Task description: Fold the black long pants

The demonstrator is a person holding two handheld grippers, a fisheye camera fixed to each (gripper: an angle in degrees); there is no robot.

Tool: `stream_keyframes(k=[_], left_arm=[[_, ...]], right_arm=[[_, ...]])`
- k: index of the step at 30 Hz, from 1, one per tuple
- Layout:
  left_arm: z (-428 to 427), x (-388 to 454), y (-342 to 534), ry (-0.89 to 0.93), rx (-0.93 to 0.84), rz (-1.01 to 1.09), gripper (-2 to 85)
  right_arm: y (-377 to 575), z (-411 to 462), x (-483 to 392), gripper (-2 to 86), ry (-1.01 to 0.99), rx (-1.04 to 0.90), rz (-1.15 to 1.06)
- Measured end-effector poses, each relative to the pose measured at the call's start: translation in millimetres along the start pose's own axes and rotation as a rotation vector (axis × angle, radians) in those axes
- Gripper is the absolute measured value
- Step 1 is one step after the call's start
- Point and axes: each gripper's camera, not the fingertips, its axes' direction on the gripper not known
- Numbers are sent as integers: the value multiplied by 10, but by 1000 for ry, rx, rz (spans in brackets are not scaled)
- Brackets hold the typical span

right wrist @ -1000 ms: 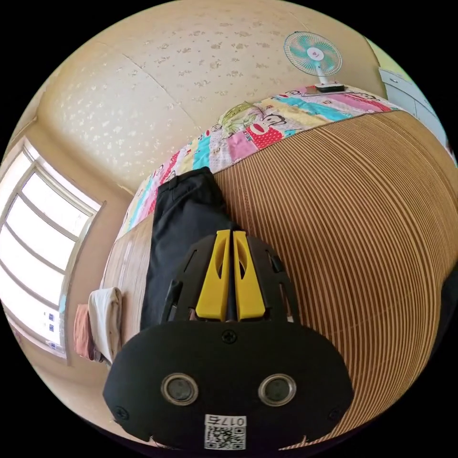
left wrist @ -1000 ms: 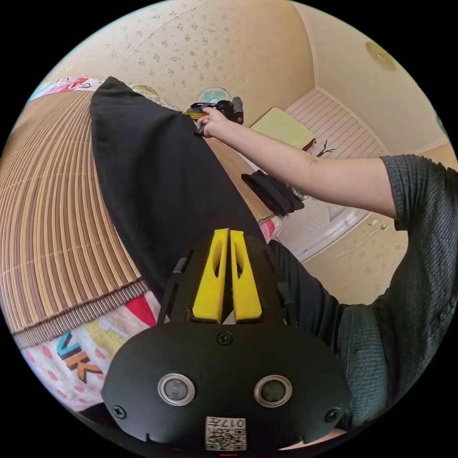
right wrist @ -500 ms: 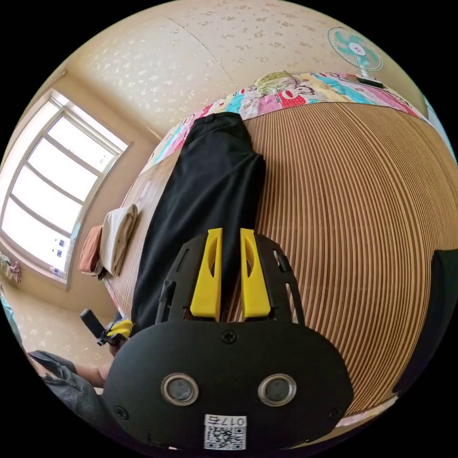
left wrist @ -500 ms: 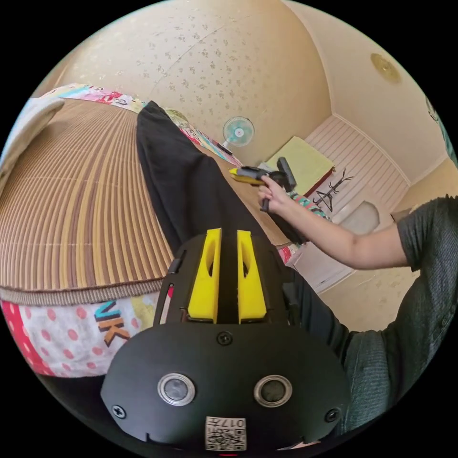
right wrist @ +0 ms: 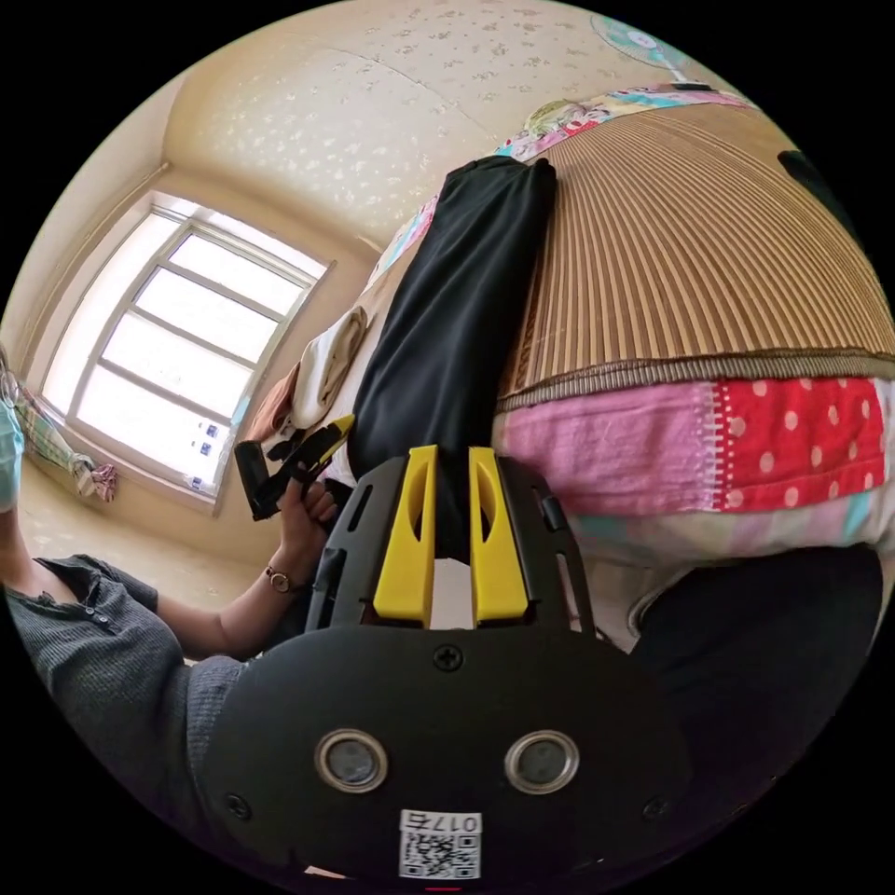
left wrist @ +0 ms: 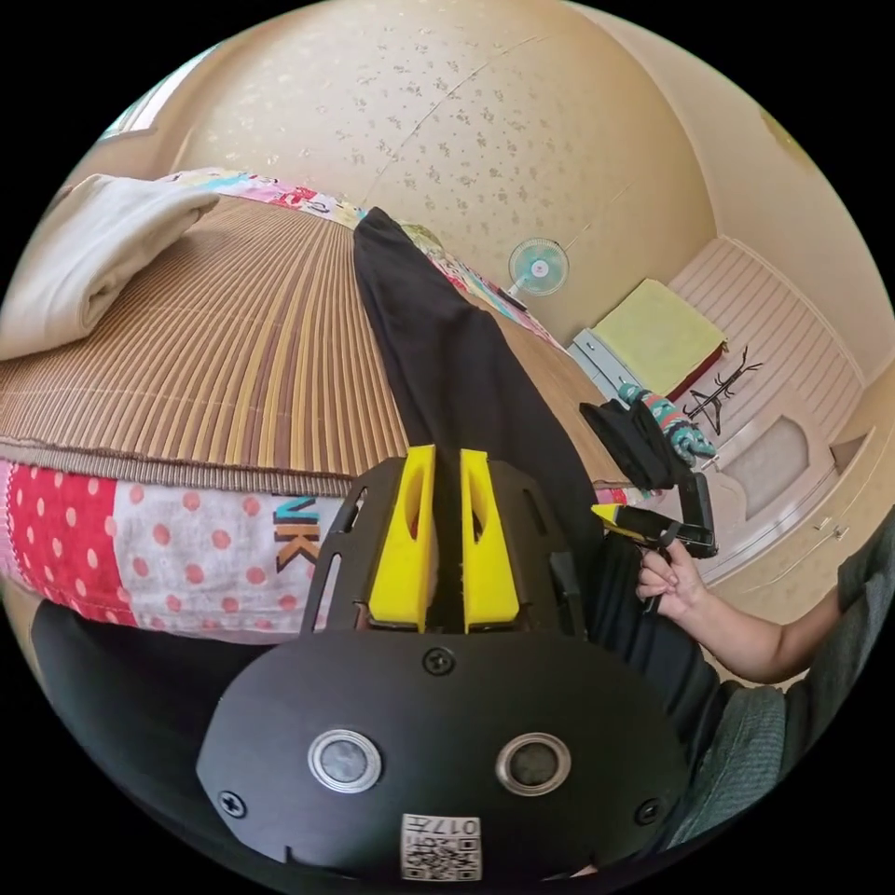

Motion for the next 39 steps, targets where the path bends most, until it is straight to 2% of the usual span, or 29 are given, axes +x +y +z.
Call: stream_keyframes(k=[5,8,10,12,16,18,20,22,23,25,29,34,37,39], left_arm=[[97,236,45,46,-78,-8,93],[252,385,91,58,-203,-3,97],[359,446,89,-34,-276,10,70],[366,464,21,-4,-292,35,25],[-149,512,-200,254,-96,101,5],[-249,480,-248,270,-89,106,2],[-105,444,-248,214,-191,105,1],[264,396,-133,39,-362,82,3],[317,397,-97,7,-374,84,4],[383,393,-20,-23,-357,67,13],[415,250,-33,53,-328,-3,39],[140,-61,-175,129,-108,-74,76],[262,-221,-358,200,-87,-57,83],[482,-287,-444,238,-134,-46,106]], right_arm=[[275,6,-57,54,24,70,23],[292,-7,-110,43,59,54,9],[275,-11,-199,36,97,27,-53],[244,-21,-274,33,124,9,-79],[170,-226,-447,28,16,42,-95],[176,-328,-490,26,-65,75,-109],[213,-235,-480,23,-14,31,-106],[251,-19,-419,20,100,-52,-68],[267,92,-380,20,118,-86,-45],[260,144,-370,20,109,-88,-26],[179,145,-510,29,227,-95,-75],[58,-42,-526,86,169,53,-119],[-227,-8,-384,119,139,54,-52],[-384,101,-342,121,135,15,-41]])
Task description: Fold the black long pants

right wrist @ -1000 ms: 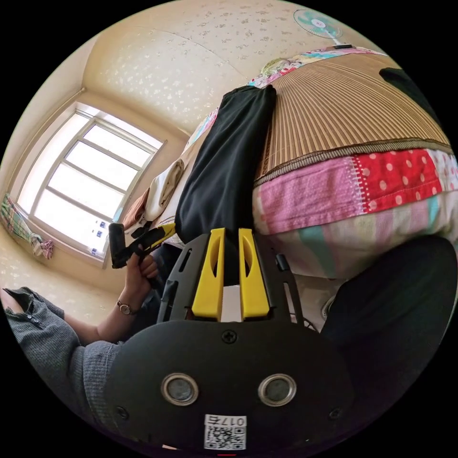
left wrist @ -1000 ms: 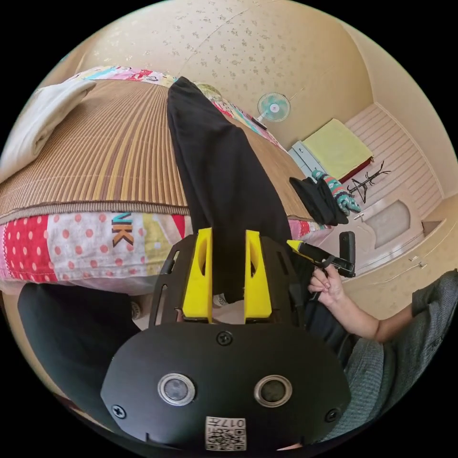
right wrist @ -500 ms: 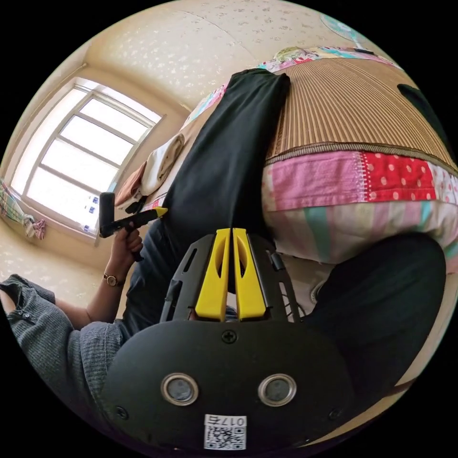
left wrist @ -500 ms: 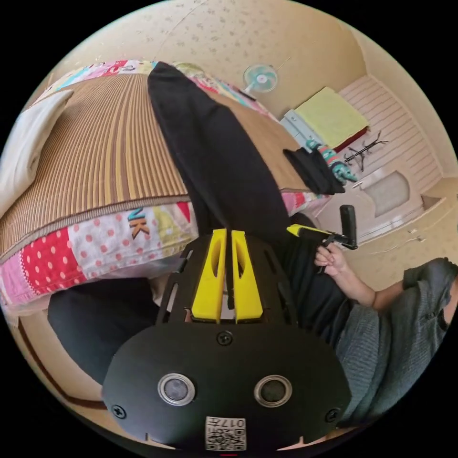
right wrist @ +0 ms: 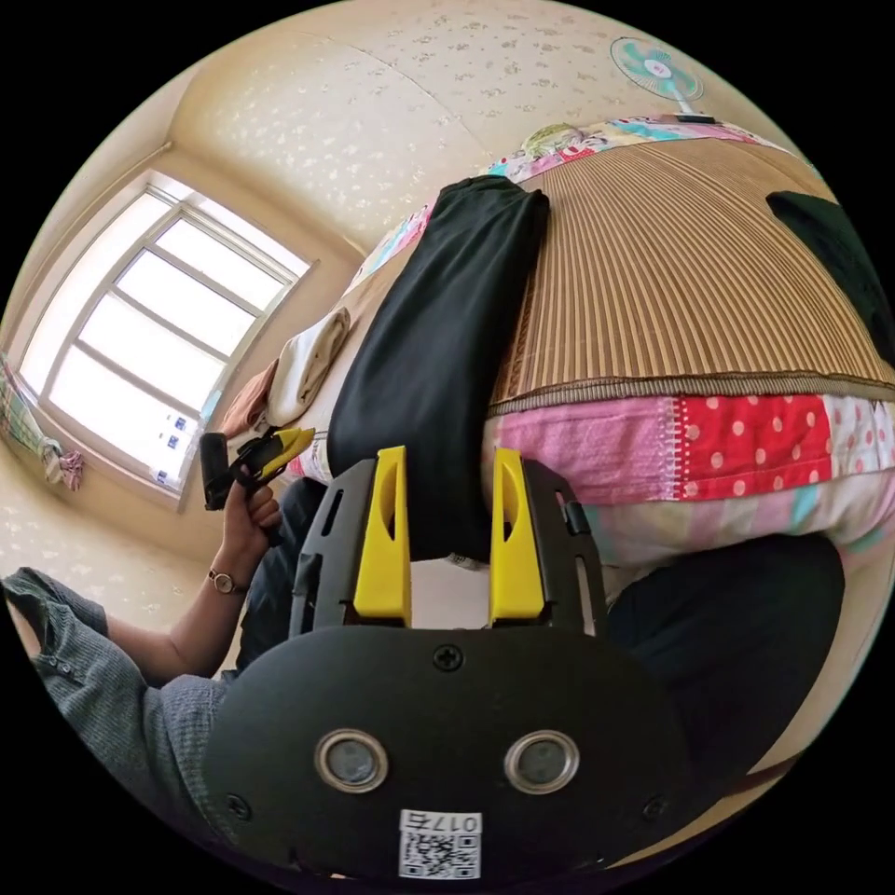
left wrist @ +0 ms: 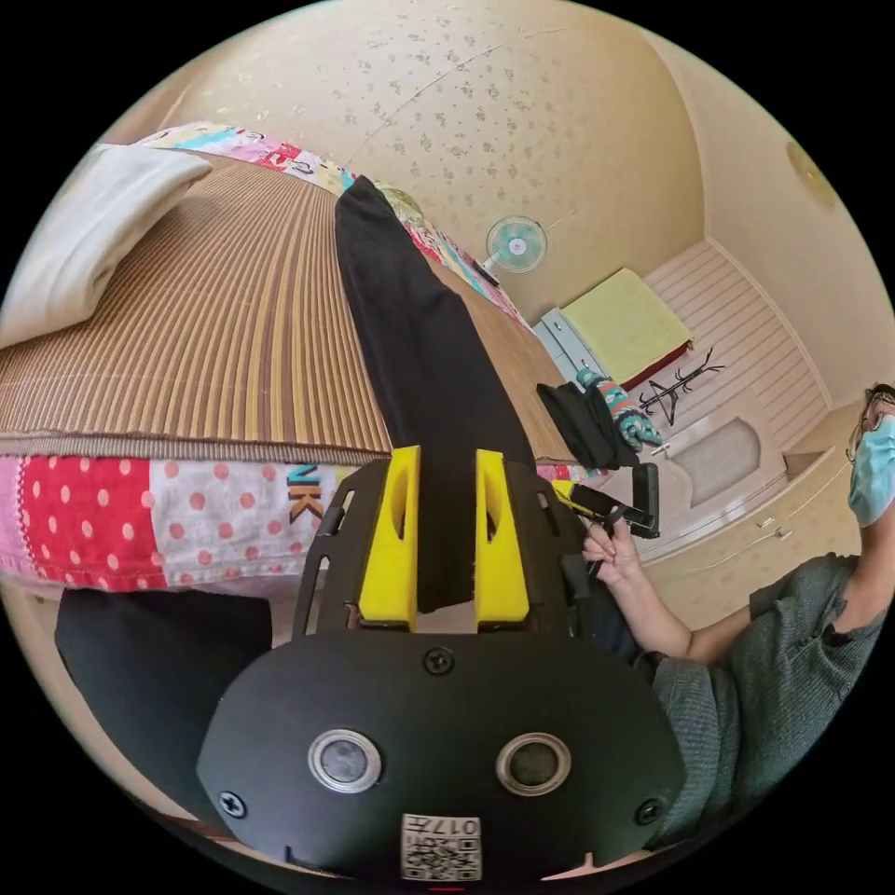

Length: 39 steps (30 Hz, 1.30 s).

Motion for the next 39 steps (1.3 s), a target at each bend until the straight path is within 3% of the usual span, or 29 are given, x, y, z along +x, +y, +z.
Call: stream_keyframes(k=[2,6,11,14,16,18,20,22,30,33,39], left_arm=[[156,-87,-48,-4,-27,-20,108],[196,-159,78,-32,-15,-110,13],[150,17,134,-10,-140,13,-4],[-103,-116,87,53,-19,-22,5],[-304,-403,-81,130,106,-92,71],[-253,-642,-320,213,81,-120,131],[-101,-838,-579,269,-3,-128,171],[-28,-952,-796,195,-10,-127,180],[219,-1101,-1239,81,-154,-217,118],[237,-1270,-1263,127,-186,-280,97],[192,-1634,-1132,335,-179,-313,38]], right_arm=[[-88,140,-16,94,12,-25,-13],[-93,122,-5,42,44,-46,-50],[-51,-167,128,17,50,-101,-56],[-108,-394,202,18,75,11,-32],[-206,-580,283,27,10,109,-22],[-387,-678,409,51,-54,149,4],[-740,-604,611,105,-123,60,59],[-975,-510,721,132,-198,-1,73],[-1592,-156,856,174,-274,-151,109],[-1739,5,914,159,-343,-190,139],[-1763,176,1070,49,-350,-223,205]])
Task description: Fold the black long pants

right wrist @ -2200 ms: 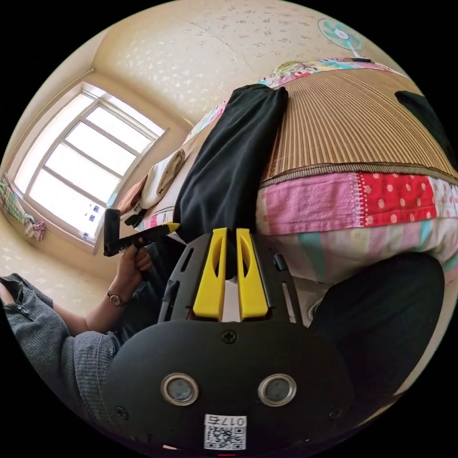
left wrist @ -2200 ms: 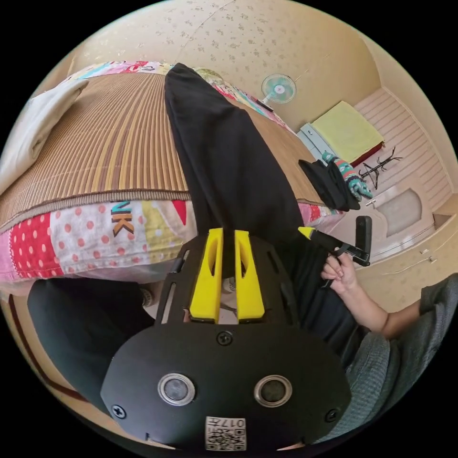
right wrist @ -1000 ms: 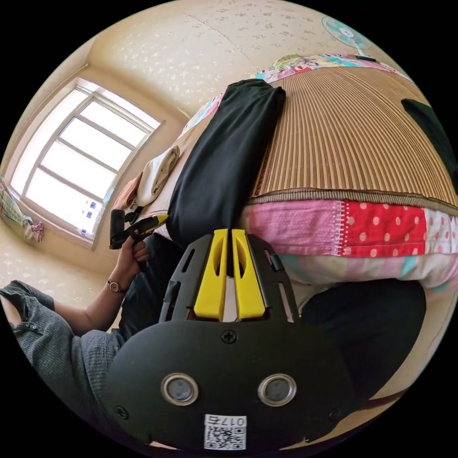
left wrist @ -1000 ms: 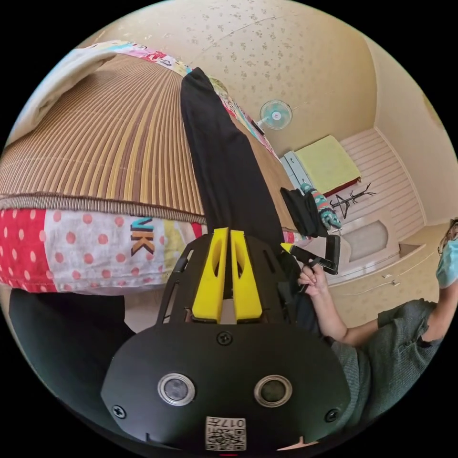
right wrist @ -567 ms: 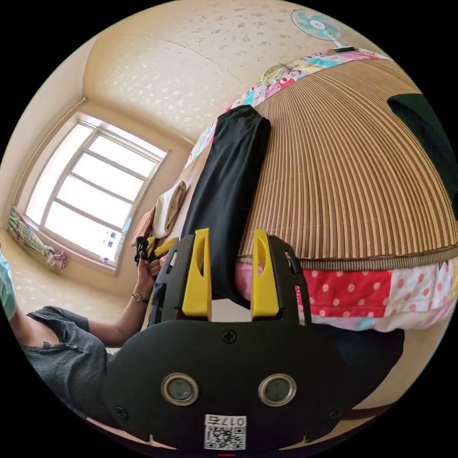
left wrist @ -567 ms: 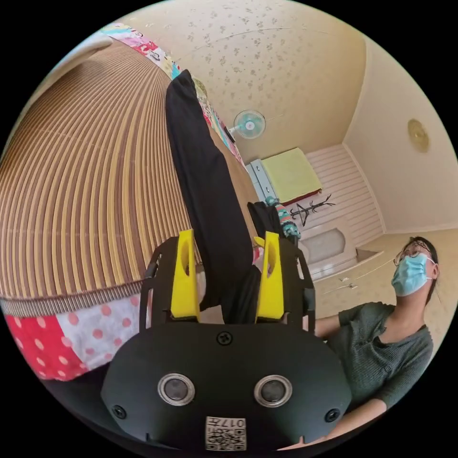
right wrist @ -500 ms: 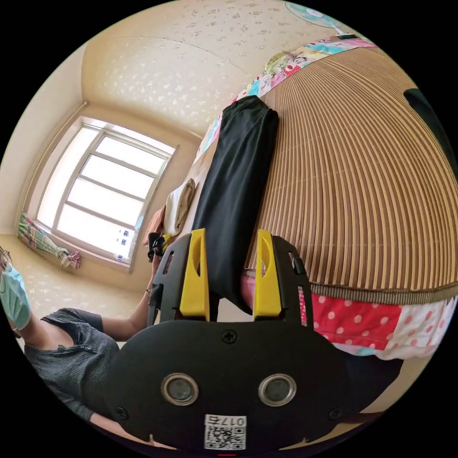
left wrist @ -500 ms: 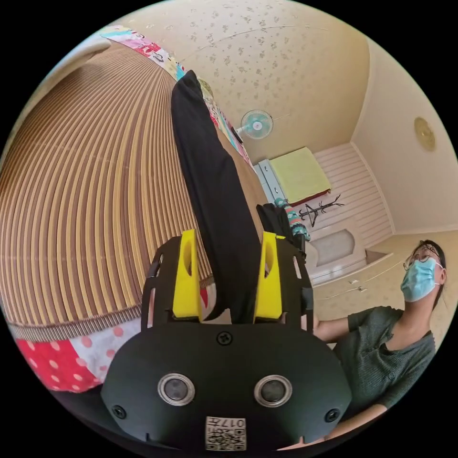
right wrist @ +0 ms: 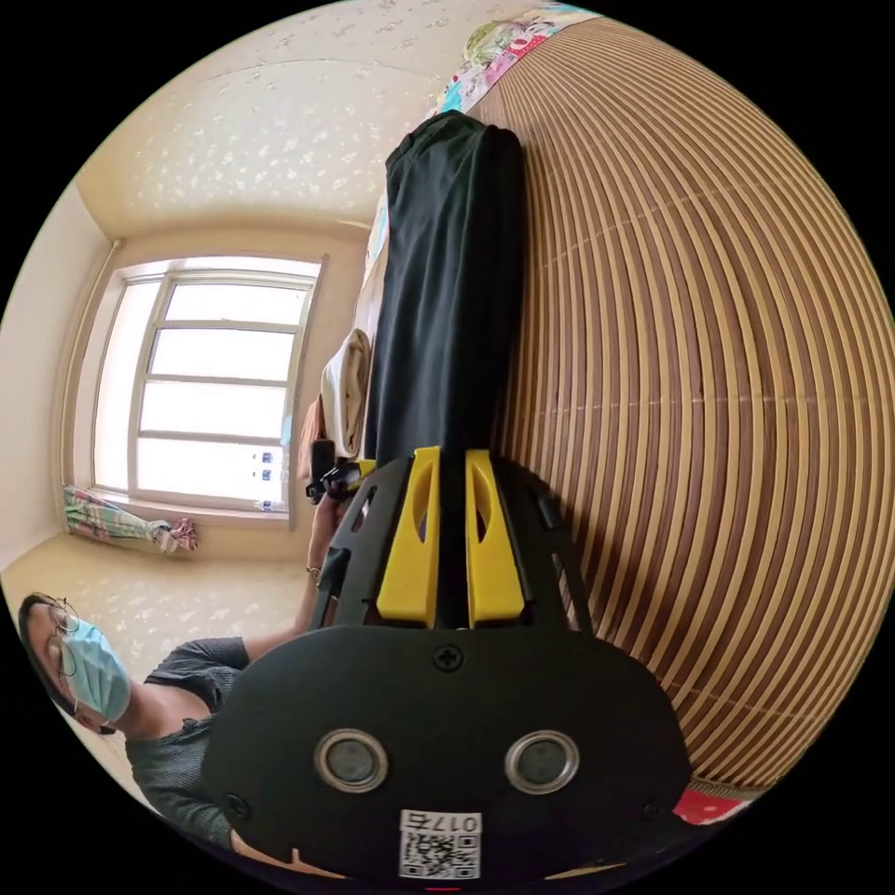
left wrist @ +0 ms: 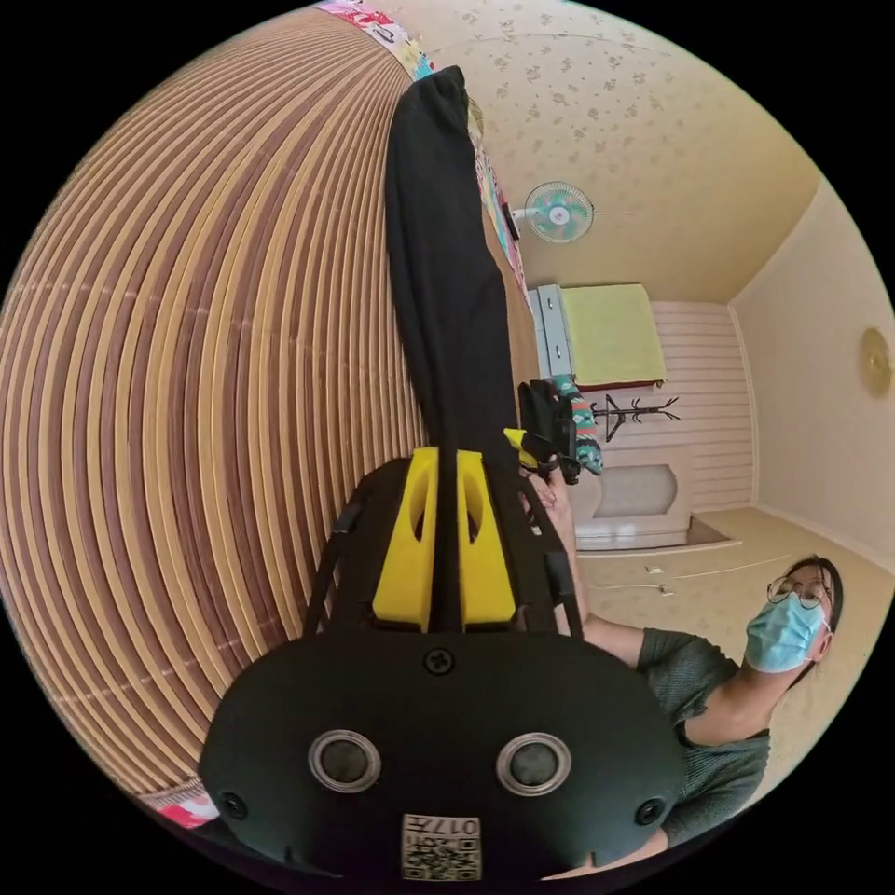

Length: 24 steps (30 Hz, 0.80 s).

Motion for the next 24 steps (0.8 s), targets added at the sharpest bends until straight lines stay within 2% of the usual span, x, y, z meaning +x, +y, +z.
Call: stream_keyframes(k=[4,7,10,14,20,24], left_arm=[[-233,-55,318,250,70,57,33],[-404,138,596,371,125,169,32],[-590,480,855,453,159,295,33],[-899,1071,1137,496,210,441,33],[-1404,2290,1615,508,285,687,36],[-1695,3078,1981,583,366,833,37]], right_arm=[[306,-215,-117,33,-107,106,-75],[599,-430,-236,29,-205,179,-113],[895,-653,-588,27,-200,221,-248],[1238,-997,-1261,24,-225,276,-453],[1694,-1467,-2253,23,-252,368,-627],[2042,-1741,-2901,24,-248,411,-783]])
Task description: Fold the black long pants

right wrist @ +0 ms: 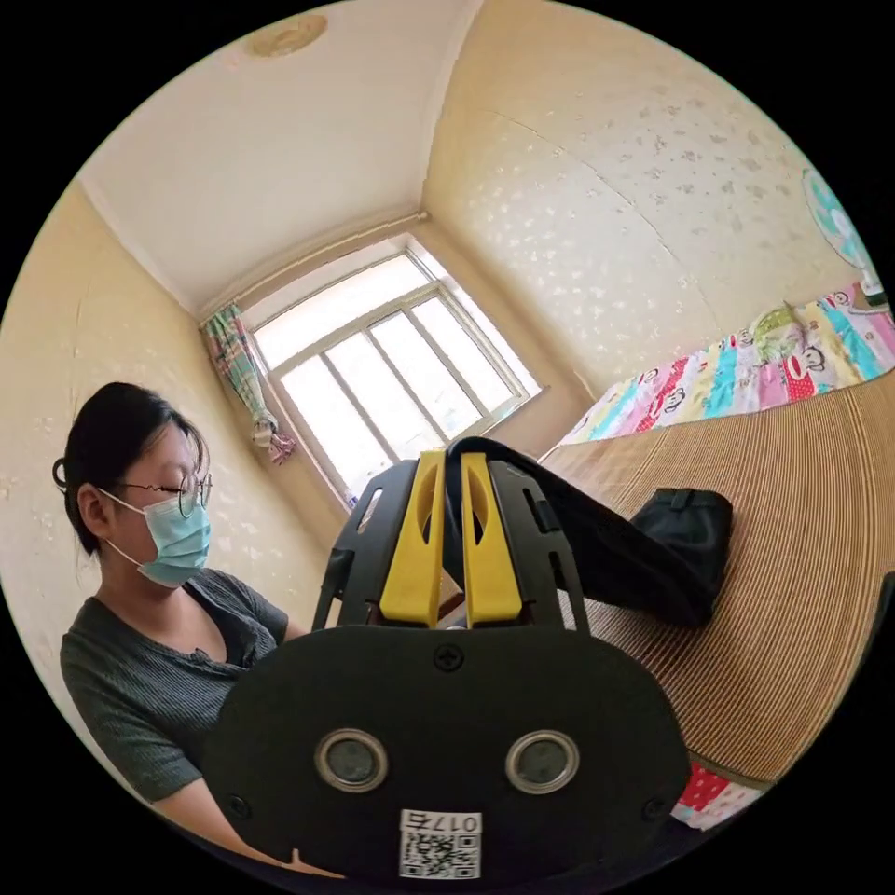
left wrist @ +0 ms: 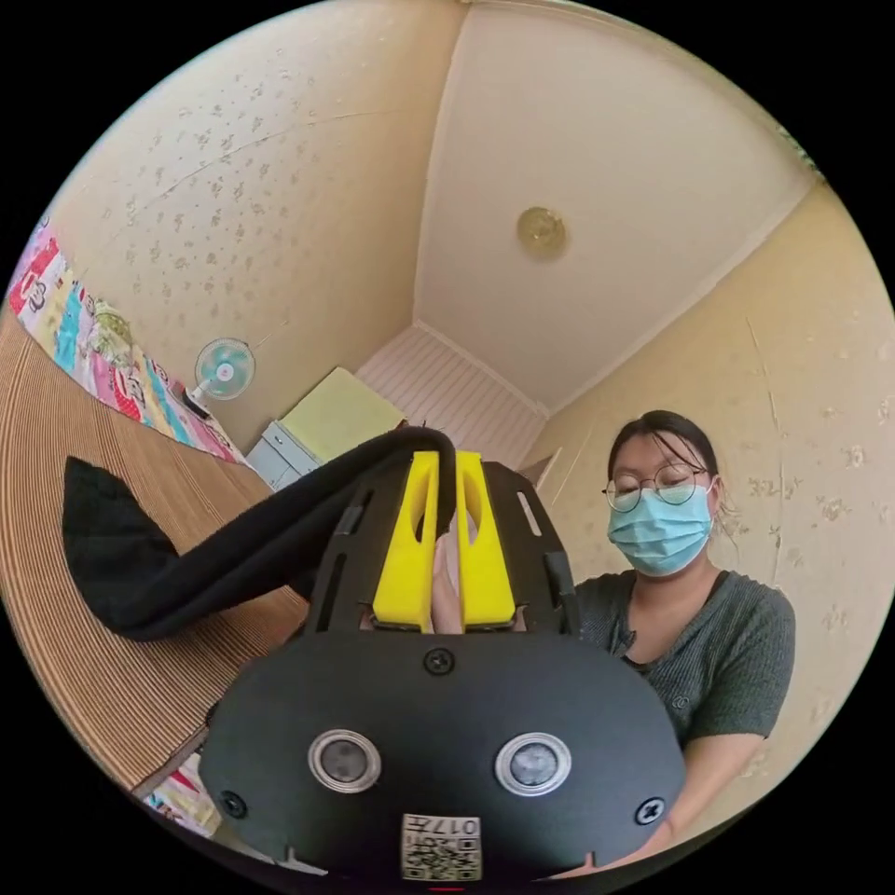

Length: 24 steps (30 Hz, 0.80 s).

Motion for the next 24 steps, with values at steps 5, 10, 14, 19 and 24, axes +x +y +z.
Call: stream_keyframes(k=[5,10,14,19,24], left_arm=[[320,925,-449,66,25,172,35],[636,1778,-791,-4,64,359,33],[790,1949,-900,-125,80,436,29],[889,1045,-1141,-359,98,261,24],[904,-242,-1408,-509,35,19,25]], right_arm=[[-457,-130,-1098,24,11,47,-219],[-751,-222,-1762,22,-6,125,-336],[-932,-171,-1801,21,-19,170,-327],[-1133,155,-1165,18,137,147,-214],[-1540,738,-8,18,365,-20,-26]])
